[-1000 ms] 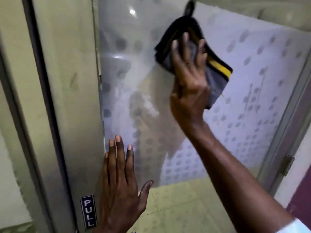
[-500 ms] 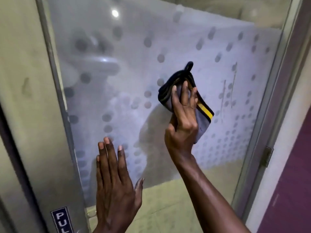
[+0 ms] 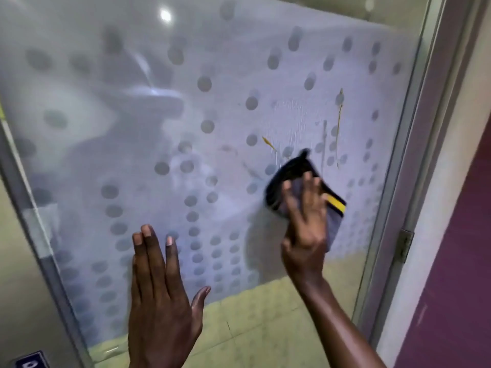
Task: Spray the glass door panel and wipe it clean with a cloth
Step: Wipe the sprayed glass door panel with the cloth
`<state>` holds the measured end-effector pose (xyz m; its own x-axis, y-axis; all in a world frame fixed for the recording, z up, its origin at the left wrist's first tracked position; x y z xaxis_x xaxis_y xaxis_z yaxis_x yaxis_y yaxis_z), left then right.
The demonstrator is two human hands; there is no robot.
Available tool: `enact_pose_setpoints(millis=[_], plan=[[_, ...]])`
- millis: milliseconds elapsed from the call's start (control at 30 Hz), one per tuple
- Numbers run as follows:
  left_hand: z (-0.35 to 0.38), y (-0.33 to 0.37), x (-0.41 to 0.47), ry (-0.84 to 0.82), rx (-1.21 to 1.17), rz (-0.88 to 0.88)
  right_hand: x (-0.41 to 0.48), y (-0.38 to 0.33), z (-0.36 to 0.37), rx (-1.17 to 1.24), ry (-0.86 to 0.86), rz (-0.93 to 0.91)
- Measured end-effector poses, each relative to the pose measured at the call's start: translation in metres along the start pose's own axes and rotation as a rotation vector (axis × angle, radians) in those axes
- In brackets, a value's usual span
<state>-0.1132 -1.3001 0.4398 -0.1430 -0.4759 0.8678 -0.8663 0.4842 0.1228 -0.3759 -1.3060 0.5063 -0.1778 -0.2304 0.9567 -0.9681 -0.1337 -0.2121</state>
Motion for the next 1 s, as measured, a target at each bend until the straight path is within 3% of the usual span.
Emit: enact_pose_setpoints(millis=[133,200,267,433,533,633,767,833,933,1000], plan=[[-0.002,0.007,0.001,0.039,0.011,-0.043,0.020,0.081,-0.014,0.253,0.229,0.633],[-0.002,0.015,0.003,0.066,0.023,-0.053,0.021,0.076,-0.007,0.332,0.242,0.748],[0.003,0.031,0.004,0.070,0.028,-0.009,0.018,0.043,-0.002,0.297,0.197,0.620],[0.026,0.053,0.008,0.030,-0.043,0.019,-0.040,-0.078,0.021,0.087,-0.096,-0.347],[0.032,0.051,0.009,0.006,0.000,0.043,-0.040,-0.036,0.018,-0.032,-0.096,-0.459],[0.033,0.049,0.010,0.028,0.012,0.052,0.002,0.055,0.001,-0.054,0.005,-0.202],[0.035,0.051,0.010,0.026,0.025,0.025,0.027,0.183,-0.016,0.177,0.133,0.578],[0.033,0.053,0.011,0.027,0.031,0.006,0.023,0.195,-0.014,0.281,0.176,0.775],[0.035,0.057,0.012,0.017,0.039,-0.009,0.022,0.158,-0.010,0.298,0.149,0.693],[0.035,0.058,0.013,0.011,0.037,-0.025,0.017,0.109,-0.007,0.217,0.084,0.414]])
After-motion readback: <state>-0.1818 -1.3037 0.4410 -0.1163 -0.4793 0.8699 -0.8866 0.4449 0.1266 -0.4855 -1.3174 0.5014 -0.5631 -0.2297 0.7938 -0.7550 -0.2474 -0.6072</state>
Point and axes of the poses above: each hand's wrist, its own x-axis towards the middle knuckle, its own z-axis out of the palm, y = z × x, the point moved 10 cm from there along x, towards the middle knuckle, and after that the axes turned 10 degrees about -x, right-handed, at the moved point
